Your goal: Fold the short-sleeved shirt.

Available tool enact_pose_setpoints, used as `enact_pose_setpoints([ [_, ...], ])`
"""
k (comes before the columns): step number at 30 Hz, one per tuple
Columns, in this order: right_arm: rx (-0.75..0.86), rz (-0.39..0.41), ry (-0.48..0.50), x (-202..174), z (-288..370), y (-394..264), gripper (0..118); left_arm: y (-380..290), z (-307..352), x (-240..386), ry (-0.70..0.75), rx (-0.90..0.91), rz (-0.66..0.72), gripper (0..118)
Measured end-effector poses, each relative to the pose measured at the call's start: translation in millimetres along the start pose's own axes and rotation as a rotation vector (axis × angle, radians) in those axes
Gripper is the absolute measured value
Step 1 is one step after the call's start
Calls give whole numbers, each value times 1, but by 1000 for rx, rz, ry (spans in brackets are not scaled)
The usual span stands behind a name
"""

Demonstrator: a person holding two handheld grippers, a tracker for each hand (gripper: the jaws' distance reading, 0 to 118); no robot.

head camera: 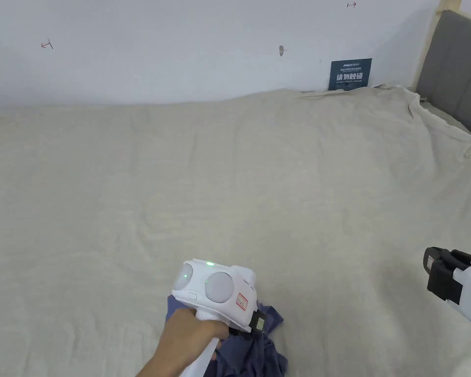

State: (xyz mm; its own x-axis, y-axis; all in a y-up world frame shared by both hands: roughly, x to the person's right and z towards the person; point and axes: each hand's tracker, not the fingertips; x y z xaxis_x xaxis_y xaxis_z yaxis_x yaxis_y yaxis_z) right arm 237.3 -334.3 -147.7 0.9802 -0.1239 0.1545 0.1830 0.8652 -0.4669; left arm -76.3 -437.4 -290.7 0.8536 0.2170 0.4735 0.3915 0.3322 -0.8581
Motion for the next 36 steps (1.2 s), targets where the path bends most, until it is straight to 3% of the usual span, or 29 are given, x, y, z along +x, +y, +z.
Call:
enact_pose_setpoints([
  [6, -5, -1, -9, -2, 4, 0, 0, -2, 1, 0, -21, 17, 44, 23],
  [10, -5, -4, -7, -6, 6, 2, 0, -1, 19, 0, -95, 31, 96, 84],
  [12, -4, -4, -5, -8, 6, 3, 0, -1, 33, 2, -76, 87, 66, 103],
  [18, 6, 1, 5, -15, 8, 9, 0, -7, 86, -14, -38, 274, 36, 106],
  [23, 13, 3, 12, -18, 7, 13, 0, -23, 101, -41, 61, 379, 101, 110],
  [24, 13, 4, 13, -19, 7, 13, 0, -26, 99, -45, 67, 378, 102, 108],
  [26, 13, 6, 14, -19, 6, 14, 0, -34, 94, -51, 108, 419, 119, 87],
  [27, 13, 7, 15, -19, 6, 14, 0, -40, 91, -51, 119, 453, 87, 69],
  [28, 12, 6, 15, -19, 6, 14, 0, -45, 86, -51, 130, 488, 68, 39],
  [29, 12, 5, 17, -19, 6, 13, 0, -49, 80, -51, 148, 506, 53, 24],
  [32, 10, 2, 13, -18, 6, 12, 0, -59, 63, -48, 168, 509, 27, 1],
  [36, 0, -8, 10, -13, 6, 8, 0, -64, 37, -40, 117, 464, 31, 0],
])
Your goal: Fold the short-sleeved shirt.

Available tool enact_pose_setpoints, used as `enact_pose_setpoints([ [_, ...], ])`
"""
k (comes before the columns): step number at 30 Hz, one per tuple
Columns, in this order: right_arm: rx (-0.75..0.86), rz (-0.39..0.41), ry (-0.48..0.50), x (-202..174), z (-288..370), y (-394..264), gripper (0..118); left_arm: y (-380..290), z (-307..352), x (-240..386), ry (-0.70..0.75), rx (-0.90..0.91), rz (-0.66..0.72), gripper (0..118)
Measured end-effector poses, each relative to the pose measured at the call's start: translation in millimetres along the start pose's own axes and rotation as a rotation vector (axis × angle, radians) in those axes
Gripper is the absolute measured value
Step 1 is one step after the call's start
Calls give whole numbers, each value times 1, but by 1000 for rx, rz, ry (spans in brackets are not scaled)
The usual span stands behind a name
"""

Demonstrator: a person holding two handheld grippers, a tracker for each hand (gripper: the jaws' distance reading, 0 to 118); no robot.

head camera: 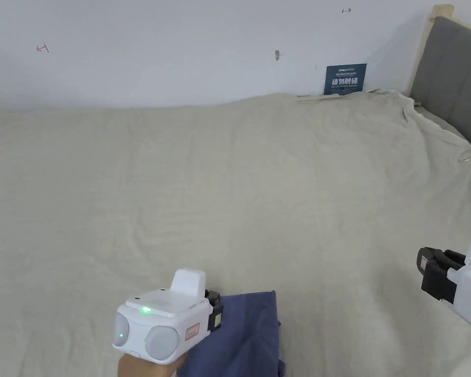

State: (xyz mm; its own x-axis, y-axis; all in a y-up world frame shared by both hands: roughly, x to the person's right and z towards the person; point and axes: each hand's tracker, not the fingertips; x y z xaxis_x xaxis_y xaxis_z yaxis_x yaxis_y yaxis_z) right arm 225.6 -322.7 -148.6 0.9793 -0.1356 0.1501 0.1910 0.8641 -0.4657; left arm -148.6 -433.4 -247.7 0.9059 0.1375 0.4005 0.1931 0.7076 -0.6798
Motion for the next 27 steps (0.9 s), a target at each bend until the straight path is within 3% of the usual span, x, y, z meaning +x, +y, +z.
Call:
enact_pose_setpoints([
  [7, -12, -6, -18, 8, 1, -4, 0, -25, -42, 40, -88, -84, -5, 0],
  [17, -13, -12, -34, 16, 6, -6, 0, -36, -72, 80, -108, -100, -40, 0],
  [27, 17, -7, -25, 8, 12, 0, 0, -12, -22, 79, -148, 69, -19, 0],
])
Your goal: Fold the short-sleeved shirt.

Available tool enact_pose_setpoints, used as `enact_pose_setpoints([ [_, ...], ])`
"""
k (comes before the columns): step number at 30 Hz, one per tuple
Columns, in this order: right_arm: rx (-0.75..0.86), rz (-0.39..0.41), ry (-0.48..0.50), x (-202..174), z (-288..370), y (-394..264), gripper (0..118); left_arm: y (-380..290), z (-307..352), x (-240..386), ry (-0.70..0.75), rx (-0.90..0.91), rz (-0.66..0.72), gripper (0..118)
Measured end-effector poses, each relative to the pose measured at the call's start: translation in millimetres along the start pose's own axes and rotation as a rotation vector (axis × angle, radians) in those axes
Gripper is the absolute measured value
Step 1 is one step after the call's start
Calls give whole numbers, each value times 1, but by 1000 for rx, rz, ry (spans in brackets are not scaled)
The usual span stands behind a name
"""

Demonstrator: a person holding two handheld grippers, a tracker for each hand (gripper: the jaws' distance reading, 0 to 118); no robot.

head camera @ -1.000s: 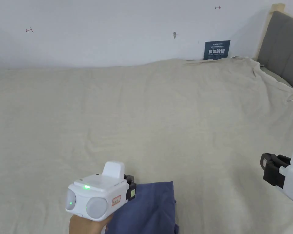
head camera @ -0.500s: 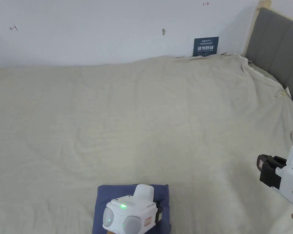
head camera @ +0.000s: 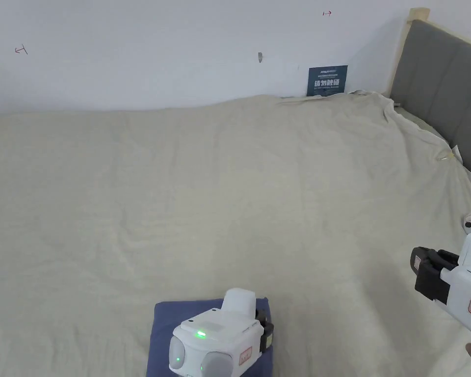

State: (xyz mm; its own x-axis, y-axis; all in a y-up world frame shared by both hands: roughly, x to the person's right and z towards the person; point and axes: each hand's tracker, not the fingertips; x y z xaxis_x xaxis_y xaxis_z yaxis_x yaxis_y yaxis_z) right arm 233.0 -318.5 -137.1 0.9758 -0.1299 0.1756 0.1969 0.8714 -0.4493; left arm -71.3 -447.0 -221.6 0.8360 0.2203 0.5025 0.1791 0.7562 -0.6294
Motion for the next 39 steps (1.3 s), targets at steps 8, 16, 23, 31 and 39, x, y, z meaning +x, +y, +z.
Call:
enact_pose_setpoints([
  [8, 79, 27, 44, -33, 7, 11, 0, 53, 81, -20, 92, 228, -60, 0],
  [16, 177, 70, 74, -75, 9, 14, 0, 71, 142, -63, 290, 454, -83, 0],
  [23, 281, 98, 76, -111, 9, 7, 0, 62, 174, -98, 457, 571, -57, 0],
  [31, 358, 123, 58, -139, 3, -6, 0, 53, 193, -125, 539, 619, -18, 0],
  [39, 299, 123, 54, -156, -34, -50, 0, 44, 194, -137, 548, 605, 14, 0],
])
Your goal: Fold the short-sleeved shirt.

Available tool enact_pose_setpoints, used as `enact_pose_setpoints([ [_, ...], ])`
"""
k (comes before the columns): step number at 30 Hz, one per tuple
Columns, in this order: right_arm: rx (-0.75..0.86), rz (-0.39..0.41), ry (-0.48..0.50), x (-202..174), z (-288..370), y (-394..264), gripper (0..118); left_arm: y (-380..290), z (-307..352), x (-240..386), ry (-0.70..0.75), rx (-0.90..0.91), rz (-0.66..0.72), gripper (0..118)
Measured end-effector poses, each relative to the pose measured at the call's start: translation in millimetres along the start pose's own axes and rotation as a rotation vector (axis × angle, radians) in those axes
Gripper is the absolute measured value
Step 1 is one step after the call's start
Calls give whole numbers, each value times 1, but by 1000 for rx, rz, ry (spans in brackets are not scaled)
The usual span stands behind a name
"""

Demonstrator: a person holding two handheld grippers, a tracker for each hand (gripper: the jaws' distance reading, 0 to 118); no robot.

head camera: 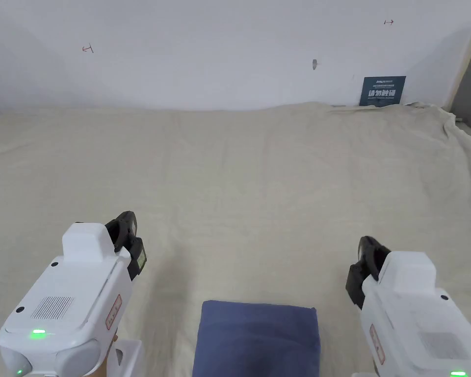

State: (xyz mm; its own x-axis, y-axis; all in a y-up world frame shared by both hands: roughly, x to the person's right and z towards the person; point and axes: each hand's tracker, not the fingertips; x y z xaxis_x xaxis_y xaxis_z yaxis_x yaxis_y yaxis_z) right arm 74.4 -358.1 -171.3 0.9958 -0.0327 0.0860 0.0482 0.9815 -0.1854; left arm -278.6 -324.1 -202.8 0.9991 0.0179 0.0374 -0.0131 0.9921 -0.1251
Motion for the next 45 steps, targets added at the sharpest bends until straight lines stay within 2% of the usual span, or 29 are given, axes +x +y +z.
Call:
enact_pose_setpoints([
  [9, -252, -1, 72, -36, -32, -93, 0, -14, -1, -8, -2, -50, 10, 0],
  [19, -452, -16, 74, -61, -48, -172, 0, -41, -3, -15, -35, -182, 36, 0],
  [22, -424, 4, 56, -66, -45, -179, 0, -49, -9, -17, -64, -264, 77, 0],
  [23, -417, 66, 59, -69, -45, -177, 0, -51, -13, -18, -84, -312, 106, 0],
  [25, -417, 81, 67, -69, -43, -177, 0, -57, -24, -17, -102, -409, 145, 2],
  [27, -422, 58, 75, -64, -44, -176, 0, -66, -36, -17, -146, -535, 186, 9],
  [29, -431, 50, 82, -63, -44, -174, 0, -79, -49, -16, -200, -640, 230, 25],
  [30, -433, 53, 84, -63, -45, -173, 0, -84, -53, -15, -223, -683, 255, 39],
  [31, -437, 66, 91, -63, -45, -173, 0, -91, -60, -14, -267, -738, 284, 66],
  [32, -438, 69, 95, -62, -45, -172, 0, -97, -67, -14, -316, -798, 308, 81],
  [33, -440, 69, 98, -61, -46, -172, 0, -103, -72, -14, -353, -833, 323, 92],
  [34, -443, 65, 102, -60, -46, -171, 0, -110, -76, -12, -401, -867, 334, 94],
  [37, -450, 58, 110, -58, -47, -171, 0, -123, -90, -11, -486, -947, 377, 94],
  [41, -452, 54, 108, -59, -47, -171, 0, -140, -109, -6, -501, -1011, 368, 93],
  [42, -451, 53, 108, -59, -47, -171, 0, -142, -111, -3, -510, -1032, 363, 90],
  [45, -452, 43, 108, -58, -47, -171, 0, -149, -118, 5, -522, -1079, 327, 62],
])
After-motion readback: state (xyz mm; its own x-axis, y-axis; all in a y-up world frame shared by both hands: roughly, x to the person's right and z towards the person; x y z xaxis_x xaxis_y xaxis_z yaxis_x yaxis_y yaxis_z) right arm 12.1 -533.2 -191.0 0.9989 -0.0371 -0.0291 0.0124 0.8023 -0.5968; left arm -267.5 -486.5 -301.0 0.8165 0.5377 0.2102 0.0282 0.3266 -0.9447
